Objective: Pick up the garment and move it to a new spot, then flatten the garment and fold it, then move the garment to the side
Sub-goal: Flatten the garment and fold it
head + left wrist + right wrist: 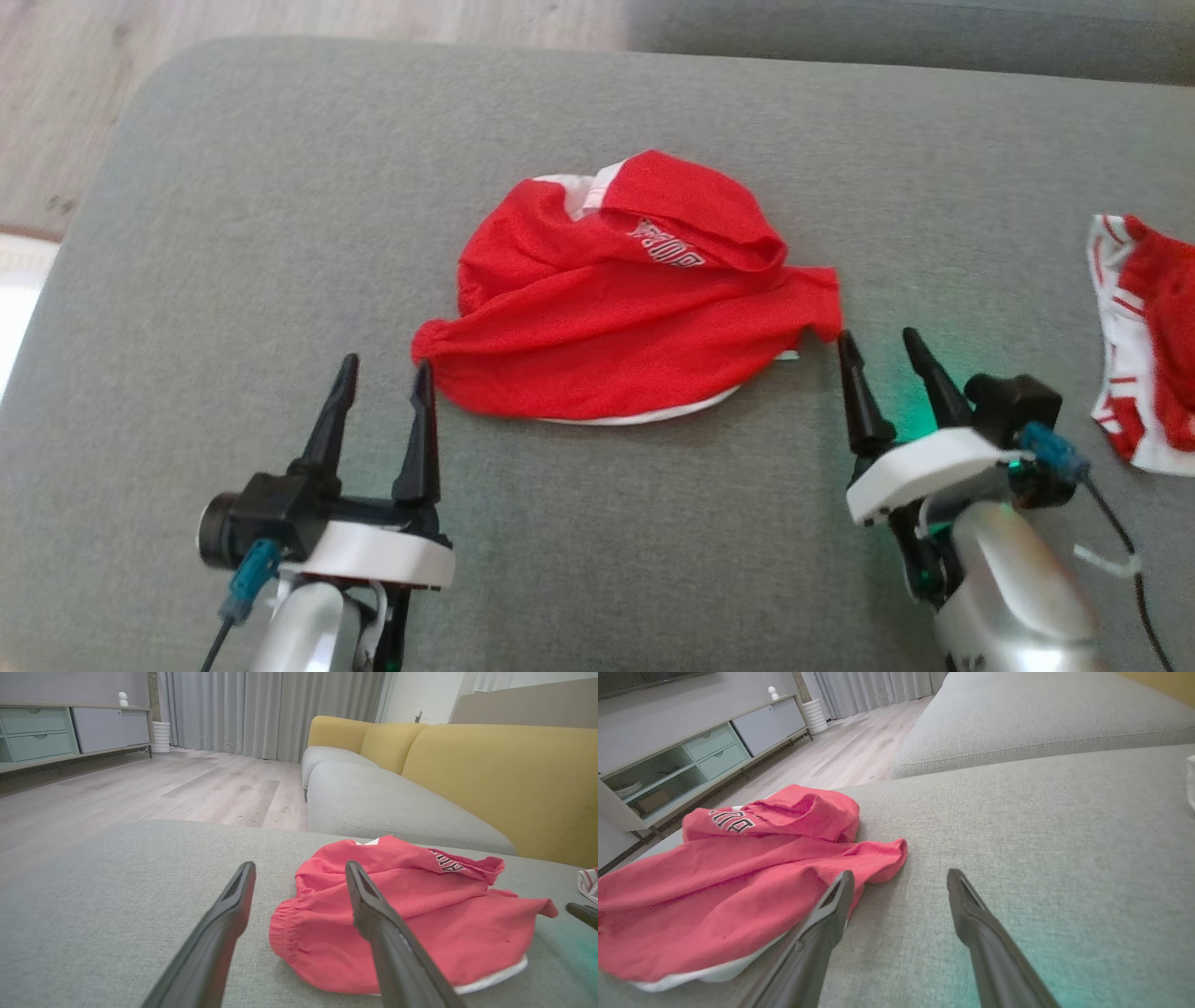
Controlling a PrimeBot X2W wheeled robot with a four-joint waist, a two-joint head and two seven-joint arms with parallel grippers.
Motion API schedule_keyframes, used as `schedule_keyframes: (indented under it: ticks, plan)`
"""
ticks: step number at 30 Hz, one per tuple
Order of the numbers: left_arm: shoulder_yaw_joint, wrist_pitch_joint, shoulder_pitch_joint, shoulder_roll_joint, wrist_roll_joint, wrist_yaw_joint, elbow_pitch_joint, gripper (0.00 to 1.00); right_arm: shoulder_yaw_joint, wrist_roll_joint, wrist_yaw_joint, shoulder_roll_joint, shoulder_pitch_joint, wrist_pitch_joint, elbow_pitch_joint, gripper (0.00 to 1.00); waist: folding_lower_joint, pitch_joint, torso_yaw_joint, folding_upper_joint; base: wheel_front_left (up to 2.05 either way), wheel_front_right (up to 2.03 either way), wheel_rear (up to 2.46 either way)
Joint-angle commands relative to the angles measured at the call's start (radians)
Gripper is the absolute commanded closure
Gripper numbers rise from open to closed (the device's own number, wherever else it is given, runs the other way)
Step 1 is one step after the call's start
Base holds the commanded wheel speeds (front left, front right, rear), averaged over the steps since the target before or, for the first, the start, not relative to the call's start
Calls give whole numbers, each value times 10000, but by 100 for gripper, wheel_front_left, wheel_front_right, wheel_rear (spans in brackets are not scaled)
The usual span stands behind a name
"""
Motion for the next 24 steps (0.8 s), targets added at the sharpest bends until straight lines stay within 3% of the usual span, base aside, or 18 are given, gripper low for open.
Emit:
schedule_keyframes:
  ticks: [1,11,17,18,19,20,24]
  plan:
    - [228,-95,-463,27,-83,42,-237,0,133,116,69,3,-530,49,30,0,0,125,206,0,0,0,0]
    - [-161,-95,-597,25,-342,167,-120,0,45,1536,69,3,-2231,814,2240,0,0,481,810,0,0,0,0]
    - [-279,-95,-667,25,-431,237,-80,0,372,2093,69,3,-2779,1122,2956,0,0,528,930,0,0,0,0]
    - [-279,-95,-680,25,-439,248,-67,0,444,2120,69,3,-2855,1100,3068,26,0,524,929,0,0,0,0]
    - [-274,-95,-688,25,-443,264,-55,0,530,2051,69,3,-2934,1033,3179,83,0,513,919,0,0,0,0]
    - [-265,-95,-690,25,-442,283,-45,0,633,1943,69,3,-3009,933,3270,100,0,497,901,0,0,0,0]
    - [-179,-95,-638,25,-410,325,-23,0,1045,1699,69,3,-3231,509,3422,100,0,385,703,0,0,0,0]
